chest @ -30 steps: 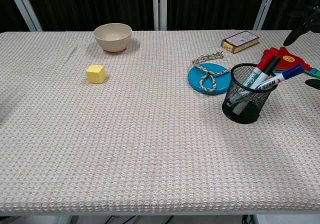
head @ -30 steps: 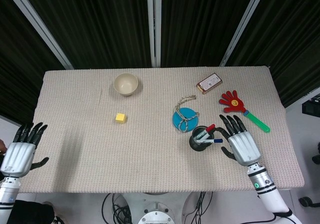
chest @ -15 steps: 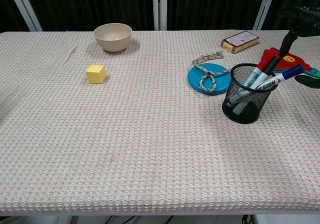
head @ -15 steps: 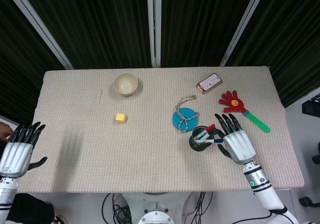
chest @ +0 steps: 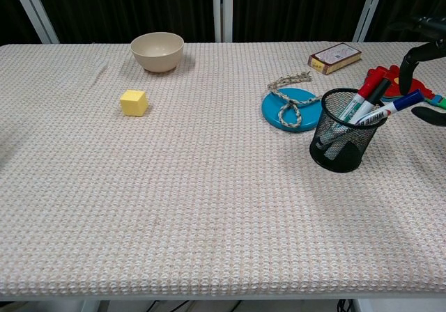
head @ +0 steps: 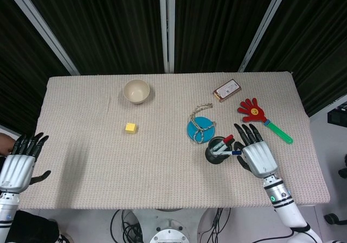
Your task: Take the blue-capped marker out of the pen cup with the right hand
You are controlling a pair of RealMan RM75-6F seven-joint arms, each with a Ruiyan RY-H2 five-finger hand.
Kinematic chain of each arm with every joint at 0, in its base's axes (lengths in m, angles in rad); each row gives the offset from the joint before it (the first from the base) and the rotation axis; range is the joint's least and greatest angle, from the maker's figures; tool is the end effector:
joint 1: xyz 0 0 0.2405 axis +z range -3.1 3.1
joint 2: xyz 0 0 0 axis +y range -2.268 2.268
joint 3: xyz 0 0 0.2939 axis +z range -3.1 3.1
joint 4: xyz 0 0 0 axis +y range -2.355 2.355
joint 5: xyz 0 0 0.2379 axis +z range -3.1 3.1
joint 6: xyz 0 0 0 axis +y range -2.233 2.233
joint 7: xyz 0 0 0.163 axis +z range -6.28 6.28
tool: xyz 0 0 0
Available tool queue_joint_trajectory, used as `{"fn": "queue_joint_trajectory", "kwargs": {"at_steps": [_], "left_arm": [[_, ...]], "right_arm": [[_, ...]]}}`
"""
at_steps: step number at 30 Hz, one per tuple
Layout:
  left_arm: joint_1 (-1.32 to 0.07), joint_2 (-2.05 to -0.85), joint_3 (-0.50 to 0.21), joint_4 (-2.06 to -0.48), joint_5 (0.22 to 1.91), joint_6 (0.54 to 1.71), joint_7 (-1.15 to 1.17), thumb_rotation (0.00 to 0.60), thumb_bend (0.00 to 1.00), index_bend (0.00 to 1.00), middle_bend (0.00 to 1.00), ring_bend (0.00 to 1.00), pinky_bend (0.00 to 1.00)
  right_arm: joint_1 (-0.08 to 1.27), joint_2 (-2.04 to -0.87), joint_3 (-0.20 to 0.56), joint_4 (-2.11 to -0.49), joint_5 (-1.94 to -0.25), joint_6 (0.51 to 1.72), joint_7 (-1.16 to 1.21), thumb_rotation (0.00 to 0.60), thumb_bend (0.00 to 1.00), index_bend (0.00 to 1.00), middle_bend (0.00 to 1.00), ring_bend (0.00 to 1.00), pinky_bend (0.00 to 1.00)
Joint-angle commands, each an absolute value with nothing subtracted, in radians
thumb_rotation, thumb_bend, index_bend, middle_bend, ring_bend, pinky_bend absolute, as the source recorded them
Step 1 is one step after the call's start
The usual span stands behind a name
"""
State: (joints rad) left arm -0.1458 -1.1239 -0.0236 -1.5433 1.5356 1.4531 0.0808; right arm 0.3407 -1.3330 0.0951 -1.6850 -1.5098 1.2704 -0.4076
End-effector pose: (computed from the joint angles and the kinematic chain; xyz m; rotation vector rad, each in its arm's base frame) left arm -0.3574 0.2221 0.1450 -1.5178 -0.7754 -0.8236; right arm -0.2470 -0.2805 0.0425 1.7300 -0.7071 0.9318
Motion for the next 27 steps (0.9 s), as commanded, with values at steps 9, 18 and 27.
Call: {"fn": "queue_joint_trajectory", "kwargs": {"at_steps": [9,18,27], "left_arm": [[-0.144,-1.123,-0.025,-1.547,1.528,1.450,0.082,0.600,0.13,0.10,0.04,0.00,0.00],[-0.138,-1.119,-0.023,-1.551,1.525,1.456,0.084,0.600,0.13,0.10,0.04,0.00,0.00],[-0.131,-1.121,-0.024,-1.553,1.519,1.461,0.085,0.600,0.13,0.10,0.04,0.00,0.00]], "right_arm": [[0.343,-1.343,0.096,-1.683,-1.499,1.280,-0.411,0.600,0.31,0.54,0.00,0.00,0.00],[0.334,-1.330,0.096,-1.695,-1.530,1.326,-0.376,0.600,0.33,0.62,0.00,0.00,0.00],[0.271,-1.236,0.097,-1.723,-1.605,1.473,-0.227,0.600,0.36,0.69,0.00,0.00,0.00]]}}
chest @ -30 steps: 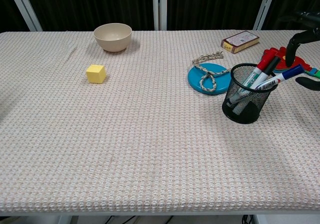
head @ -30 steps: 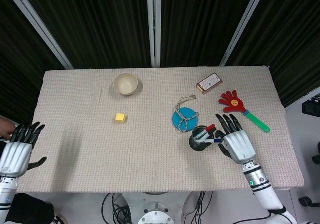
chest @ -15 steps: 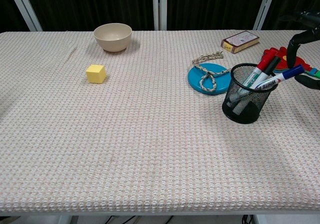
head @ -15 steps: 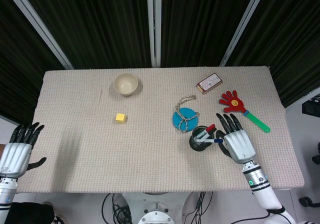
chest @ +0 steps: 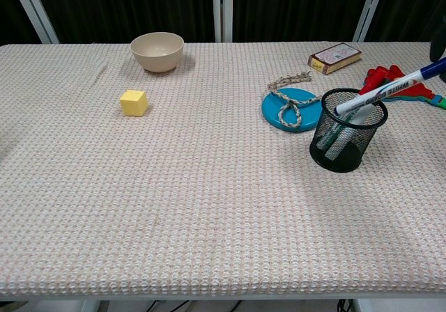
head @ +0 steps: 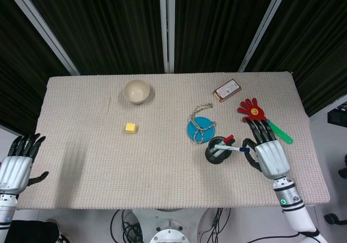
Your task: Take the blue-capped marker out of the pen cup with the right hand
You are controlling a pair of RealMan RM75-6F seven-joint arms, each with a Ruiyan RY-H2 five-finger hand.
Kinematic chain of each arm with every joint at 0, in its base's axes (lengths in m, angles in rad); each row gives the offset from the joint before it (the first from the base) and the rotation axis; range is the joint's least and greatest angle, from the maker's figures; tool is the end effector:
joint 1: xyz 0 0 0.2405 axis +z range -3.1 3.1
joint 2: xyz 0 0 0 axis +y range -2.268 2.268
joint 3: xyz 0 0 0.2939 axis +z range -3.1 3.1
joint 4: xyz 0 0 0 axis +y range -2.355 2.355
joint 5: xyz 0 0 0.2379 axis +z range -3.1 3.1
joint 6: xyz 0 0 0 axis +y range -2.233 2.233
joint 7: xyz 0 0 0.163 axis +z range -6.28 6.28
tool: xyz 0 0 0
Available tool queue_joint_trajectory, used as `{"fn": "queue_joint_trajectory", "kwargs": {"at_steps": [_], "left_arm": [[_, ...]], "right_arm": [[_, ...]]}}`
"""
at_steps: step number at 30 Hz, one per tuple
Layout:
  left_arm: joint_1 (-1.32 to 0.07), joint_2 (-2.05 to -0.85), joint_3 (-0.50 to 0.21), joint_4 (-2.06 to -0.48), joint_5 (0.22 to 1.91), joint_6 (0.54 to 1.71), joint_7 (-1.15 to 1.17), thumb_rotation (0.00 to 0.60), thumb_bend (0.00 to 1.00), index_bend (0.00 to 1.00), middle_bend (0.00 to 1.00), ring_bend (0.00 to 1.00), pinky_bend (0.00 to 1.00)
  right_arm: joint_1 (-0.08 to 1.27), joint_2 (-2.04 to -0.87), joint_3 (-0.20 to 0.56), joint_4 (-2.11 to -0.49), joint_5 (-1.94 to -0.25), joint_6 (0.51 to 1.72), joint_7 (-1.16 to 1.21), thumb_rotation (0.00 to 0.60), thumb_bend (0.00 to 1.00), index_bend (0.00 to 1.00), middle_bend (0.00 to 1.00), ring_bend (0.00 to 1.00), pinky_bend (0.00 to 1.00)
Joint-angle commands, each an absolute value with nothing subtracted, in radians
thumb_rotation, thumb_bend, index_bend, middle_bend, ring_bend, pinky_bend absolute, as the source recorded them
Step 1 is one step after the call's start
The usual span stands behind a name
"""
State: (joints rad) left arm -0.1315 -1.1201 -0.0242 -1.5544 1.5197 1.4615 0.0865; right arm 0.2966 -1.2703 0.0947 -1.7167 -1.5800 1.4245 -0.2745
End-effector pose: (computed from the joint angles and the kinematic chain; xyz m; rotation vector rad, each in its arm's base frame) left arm -0.3600 0.2170 0.1475 -1.4921 -0.7873 -0.8128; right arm -0.2469 -0.2689 0.0844 1.5983 -0.7032 1.0960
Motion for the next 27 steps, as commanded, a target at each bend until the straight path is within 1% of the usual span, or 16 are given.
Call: {"fn": "queue_joint_trajectory", "kwargs": {"at_steps": [1,3,7,10,13,17,20,26,27], "left_arm": [[-0.131,-1.122,-0.024,-1.552,1.519,1.461,0.084,0.600,0.13,0.10,0.04,0.00,0.00],[-0.131,-1.125,-0.024,-1.549,1.521,1.461,0.081,0.600,0.13,0.10,0.04,0.00,0.00],[-0.132,-1.131,-0.023,-1.541,1.522,1.459,0.076,0.600,0.13,0.10,0.04,0.00,0.00],[-0.132,-1.133,-0.024,-1.536,1.521,1.457,0.073,0.600,0.13,0.10,0.04,0.00,0.00],[-0.133,-1.132,-0.025,-1.534,1.517,1.453,0.070,0.600,0.13,0.10,0.04,0.00,0.00],[-0.137,-1.134,-0.025,-1.530,1.515,1.445,0.071,0.600,0.13,0.10,0.04,0.00,0.00],[-0.138,-1.140,-0.028,-1.520,1.512,1.445,0.070,0.600,0.13,0.10,0.04,0.00,0.00],[-0.139,-1.145,-0.031,-1.509,1.508,1.445,0.071,0.600,0.13,0.10,0.04,0.00,0.00],[-0.138,-1.146,-0.031,-1.507,1.510,1.448,0.070,0.600,0.13,0.09,0.04,0.00,0.00]], "right_arm": [[0.263,-1.227,0.099,-1.721,-1.609,1.490,-0.214,0.600,0.37,0.70,0.00,0.00,0.00],[0.248,-1.210,0.107,-1.710,-1.607,1.519,-0.192,0.600,0.37,0.71,0.00,0.00,0.00],[0.234,-1.202,0.135,-1.671,-1.557,1.536,-0.172,0.600,0.37,0.71,0.00,0.00,0.00],[0.229,-1.228,0.166,-1.613,-1.511,1.554,-0.177,0.600,0.37,0.72,0.00,0.00,0.00],[0.236,-1.263,0.181,-1.552,-1.455,1.525,-0.200,0.600,0.38,0.73,0.01,0.00,0.00],[0.261,-1.315,0.172,-1.469,-1.412,1.445,-0.190,0.600,0.37,0.74,0.01,0.00,0.00],[0.278,-1.355,0.160,-1.426,-1.416,1.402,-0.129,0.600,0.34,0.73,0.01,0.00,0.00],[0.303,-1.438,0.144,-1.335,-1.454,1.392,-0.085,0.600,0.32,0.69,0.02,0.00,0.00],[0.304,-1.444,0.140,-1.328,-1.459,1.392,-0.084,0.600,0.31,0.67,0.01,0.00,0.00]]}}
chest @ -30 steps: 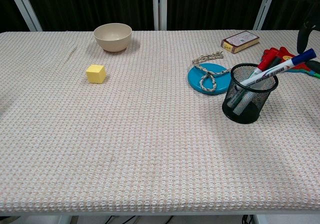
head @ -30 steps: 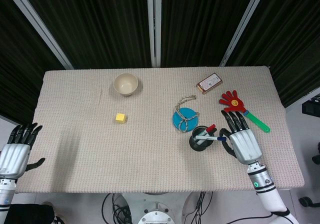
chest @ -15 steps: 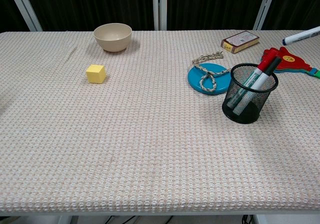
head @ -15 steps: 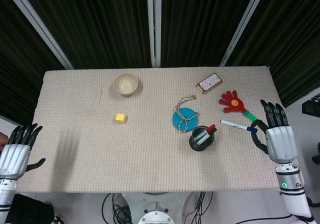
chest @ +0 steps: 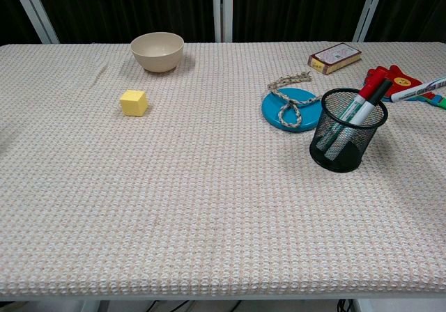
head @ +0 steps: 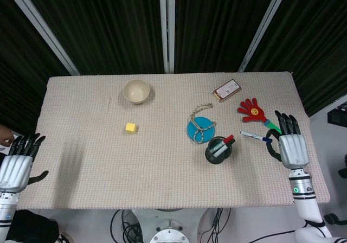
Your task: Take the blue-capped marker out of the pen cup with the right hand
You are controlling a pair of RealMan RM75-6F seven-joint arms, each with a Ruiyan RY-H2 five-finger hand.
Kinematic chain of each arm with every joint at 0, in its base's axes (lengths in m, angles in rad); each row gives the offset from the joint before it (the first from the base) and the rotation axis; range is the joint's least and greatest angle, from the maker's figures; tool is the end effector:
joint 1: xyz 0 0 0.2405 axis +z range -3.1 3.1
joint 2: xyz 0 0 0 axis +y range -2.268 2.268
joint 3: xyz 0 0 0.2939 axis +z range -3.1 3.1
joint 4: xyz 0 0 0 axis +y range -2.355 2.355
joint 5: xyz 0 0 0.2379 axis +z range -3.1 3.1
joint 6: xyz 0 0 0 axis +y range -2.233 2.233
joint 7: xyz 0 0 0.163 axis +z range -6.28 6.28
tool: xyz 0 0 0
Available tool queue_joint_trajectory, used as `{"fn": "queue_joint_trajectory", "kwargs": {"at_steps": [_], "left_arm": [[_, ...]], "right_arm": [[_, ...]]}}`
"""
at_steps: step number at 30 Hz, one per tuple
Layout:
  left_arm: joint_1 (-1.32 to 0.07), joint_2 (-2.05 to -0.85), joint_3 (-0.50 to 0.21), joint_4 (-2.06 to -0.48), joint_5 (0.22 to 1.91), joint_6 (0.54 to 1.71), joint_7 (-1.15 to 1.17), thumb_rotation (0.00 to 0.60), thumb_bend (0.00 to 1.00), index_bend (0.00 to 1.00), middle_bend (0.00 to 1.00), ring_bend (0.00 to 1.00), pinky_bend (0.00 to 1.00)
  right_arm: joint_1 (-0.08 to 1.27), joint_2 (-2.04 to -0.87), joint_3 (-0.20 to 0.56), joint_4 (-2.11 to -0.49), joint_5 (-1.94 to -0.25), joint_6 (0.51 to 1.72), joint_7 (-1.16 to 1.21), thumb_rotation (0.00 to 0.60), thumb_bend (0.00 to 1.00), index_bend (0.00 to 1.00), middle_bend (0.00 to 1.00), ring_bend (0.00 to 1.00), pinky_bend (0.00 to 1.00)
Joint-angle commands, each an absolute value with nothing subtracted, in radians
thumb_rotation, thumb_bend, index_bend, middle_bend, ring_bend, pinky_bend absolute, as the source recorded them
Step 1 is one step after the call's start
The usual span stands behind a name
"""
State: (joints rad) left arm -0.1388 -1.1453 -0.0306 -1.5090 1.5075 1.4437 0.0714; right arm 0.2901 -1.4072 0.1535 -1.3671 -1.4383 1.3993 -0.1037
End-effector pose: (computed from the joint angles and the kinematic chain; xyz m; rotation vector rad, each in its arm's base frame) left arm -0.3685 0.2223 0.1427 -1.4895 -0.7928 -0.8008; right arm -0.3278 -0.3029 0.0750 1.4243 -0.7739 0.9890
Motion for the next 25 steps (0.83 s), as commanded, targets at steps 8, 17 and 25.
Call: {"fn": "queue_joint_trajectory", "kwargs": {"at_steps": [8,17,25], "left_arm": [[-0.132,-1.155,-0.031,-1.488,1.509,1.456,0.054,0.600,0.13,0.07,0.04,0.00,0.00],[-0.131,-1.127,-0.029,-1.531,1.525,1.467,0.090,0.600,0.13,0.07,0.04,0.00,0.00],[-0.136,-1.112,-0.029,-1.541,1.534,1.467,0.088,0.600,0.13,0.07,0.04,0.00,0.00]], "right_arm": [[0.304,-1.358,0.083,-1.421,-1.451,1.288,-0.080,0.600,0.04,0.00,0.00,0.00,0.00],[0.210,-1.263,0.057,-1.480,-1.525,1.465,-0.032,0.600,0.01,0.00,0.00,0.00,0.00],[0.130,-1.179,0.051,-1.524,-1.473,1.518,-0.038,0.600,0.01,0.00,0.00,0.00,0.00]]}}
